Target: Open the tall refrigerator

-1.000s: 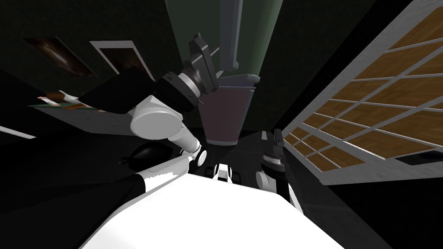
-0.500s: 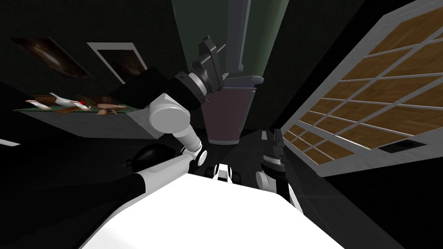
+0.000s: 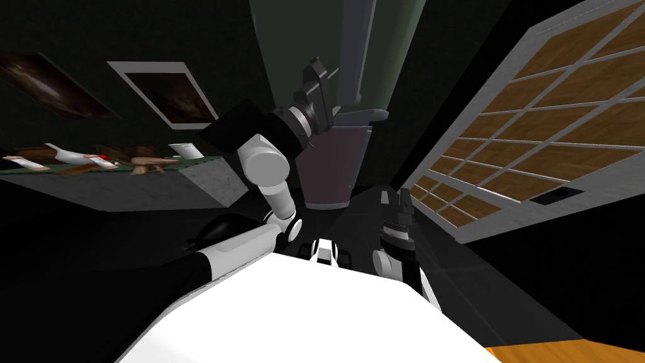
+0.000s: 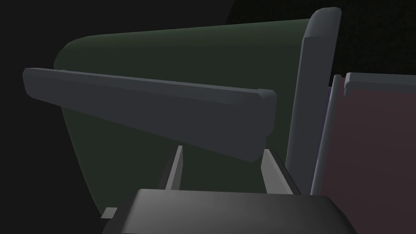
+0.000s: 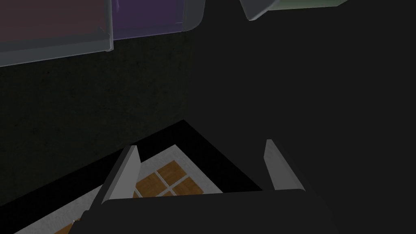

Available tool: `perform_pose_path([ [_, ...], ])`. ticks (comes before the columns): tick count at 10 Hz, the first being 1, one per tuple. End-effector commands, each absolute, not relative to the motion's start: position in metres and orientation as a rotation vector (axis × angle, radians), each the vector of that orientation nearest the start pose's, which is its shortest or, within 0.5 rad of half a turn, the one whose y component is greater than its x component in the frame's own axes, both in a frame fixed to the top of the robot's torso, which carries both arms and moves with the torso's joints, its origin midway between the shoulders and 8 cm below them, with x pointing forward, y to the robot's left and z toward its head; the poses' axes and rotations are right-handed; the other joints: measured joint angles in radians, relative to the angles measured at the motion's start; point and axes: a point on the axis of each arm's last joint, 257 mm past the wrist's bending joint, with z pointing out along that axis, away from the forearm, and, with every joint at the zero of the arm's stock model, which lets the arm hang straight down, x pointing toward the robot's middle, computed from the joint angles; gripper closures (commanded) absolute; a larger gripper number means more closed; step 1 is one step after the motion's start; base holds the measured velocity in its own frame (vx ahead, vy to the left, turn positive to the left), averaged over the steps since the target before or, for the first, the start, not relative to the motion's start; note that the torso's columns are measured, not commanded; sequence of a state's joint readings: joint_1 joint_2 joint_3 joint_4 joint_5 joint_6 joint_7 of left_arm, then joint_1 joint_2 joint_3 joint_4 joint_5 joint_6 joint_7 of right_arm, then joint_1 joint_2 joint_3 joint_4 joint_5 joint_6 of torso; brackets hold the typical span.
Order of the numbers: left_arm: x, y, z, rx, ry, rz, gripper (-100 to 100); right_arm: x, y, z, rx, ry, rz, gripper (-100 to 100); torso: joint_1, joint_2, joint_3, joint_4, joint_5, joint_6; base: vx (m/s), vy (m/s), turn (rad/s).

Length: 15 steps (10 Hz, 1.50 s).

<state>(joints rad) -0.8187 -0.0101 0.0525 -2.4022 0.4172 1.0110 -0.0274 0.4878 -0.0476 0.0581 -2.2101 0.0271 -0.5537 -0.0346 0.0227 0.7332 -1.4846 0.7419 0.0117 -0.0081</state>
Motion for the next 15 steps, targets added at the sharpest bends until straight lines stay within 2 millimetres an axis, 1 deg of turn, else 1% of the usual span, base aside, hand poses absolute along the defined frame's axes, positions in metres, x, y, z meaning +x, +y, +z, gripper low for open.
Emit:
perform_pose_path([
  [1,0.41,0.021,0.304,-0.456,1.095,-1.937,100,0.352,-0.251,0.006,0.632,0.667,1.382,0,-0.004,-0.002,-0.002,0.0,-0.001,0.0,-0.112,0.168,-0.119],
  [2,0.413,0.022,0.304,-0.458,1.087,-1.943,100,0.352,-0.251,0.006,0.632,0.667,1.382,0,-0.005,-0.001,-0.001,-0.001,-0.003,0.002,-0.118,0.189,-0.099],
  [3,0.411,0.023,0.307,-0.452,1.075,-1.948,100,0.352,-0.251,0.006,0.632,0.667,1.382,0,-0.005,-0.001,-0.001,0.0,-0.002,0.001,-0.059,0.108,0.001],
  [4,0.423,0.009,0.302,-0.458,1.106,-1.948,100,0.352,-0.251,0.006,0.632,0.667,1.382,0,-0.008,-0.004,-0.003,0.0,-0.002,0.0,-0.084,0.212,-0.131],
  [5,0.422,0.01,0.304,-0.452,1.092,-1.954,100,0.352,-0.251,0.006,0.632,0.667,1.382,0,-0.003,-0.004,-0.003,-0.001,-0.002,0.002,-0.084,0.224,-0.126],
  [6,0.421,0.011,0.307,-0.445,1.077,-1.961,100,0.352,-0.251,0.006,0.632,0.667,1.382,0,-0.001,-0.004,-0.003,-0.001,0.0,-0.001,-0.054,0.095,-0.016],
  [7,0.421,0.011,0.307,-0.445,1.077,-1.961,100,0.352,-0.251,0.006,0.632,0.667,1.382,0,-0.005,-0.006,-0.005,-0.001,0.0,-0.002,-0.025,0.006,0.047],
  [8,0.432,-0.002,0.303,-0.447,1.1,-1.963,100,0.352,-0.251,0.006,0.632,0.667,1.382,0,-0.009,-0.009,-0.007,-0.002,-0.002,0.0,-0.095,0.127,-0.12],
  [9,0.43,0.0,0.307,-0.438,1.08,-1.972,100,0.352,-0.251,0.006,0.632,0.667,1.382,0,-0.004,-0.005,-0.004,-0.002,-0.003,0.002,-0.111,0.19,-0.129],
  [10,0.43,0.0,0.307,-0.437,1.079,-1.972,100,0.352,-0.251,0.006,0.632,0.667,1.382,0,-0.001,-0.001,0.0,0.0,0.0,0.0,-0.052,0.121,-0.026],
  [11,0.439,-0.014,0.301,-0.439,1.107,-1.971,100,0.352,-0.251,0.006,0.632,0.667,1.382,0,-0.002,-0.002,-0.001,0.001,0.0,-0.001,-0.091,0.166,-0.113],
  [13,0.438,-0.012,0.306,-0.429,1.082,-1.982,100,0.352,-0.251,0.006,0.632,0.667,1.382,0,-0.002,0.0,0.001,0.001,0.0,0.0,-0.093,0.155,-0.049],
  [14,0.438,-0.012,0.306,-0.429,1.082,-1.982,100,0.352,-0.251,0.006,0.632,0.667,1.382,0,-0.006,-0.001,-0.001,0.001,-0.001,-0.001,-0.029,0.032,0.028],
  [15,0.45,-0.026,0.298,-0.435,1.113,-1.977,100,0.352,-0.251,0.006,0.632,0.667,1.382,0,-0.011,-0.005,-0.004,0.0,-0.003,0.0,-0.088,0.161,-0.117],
])
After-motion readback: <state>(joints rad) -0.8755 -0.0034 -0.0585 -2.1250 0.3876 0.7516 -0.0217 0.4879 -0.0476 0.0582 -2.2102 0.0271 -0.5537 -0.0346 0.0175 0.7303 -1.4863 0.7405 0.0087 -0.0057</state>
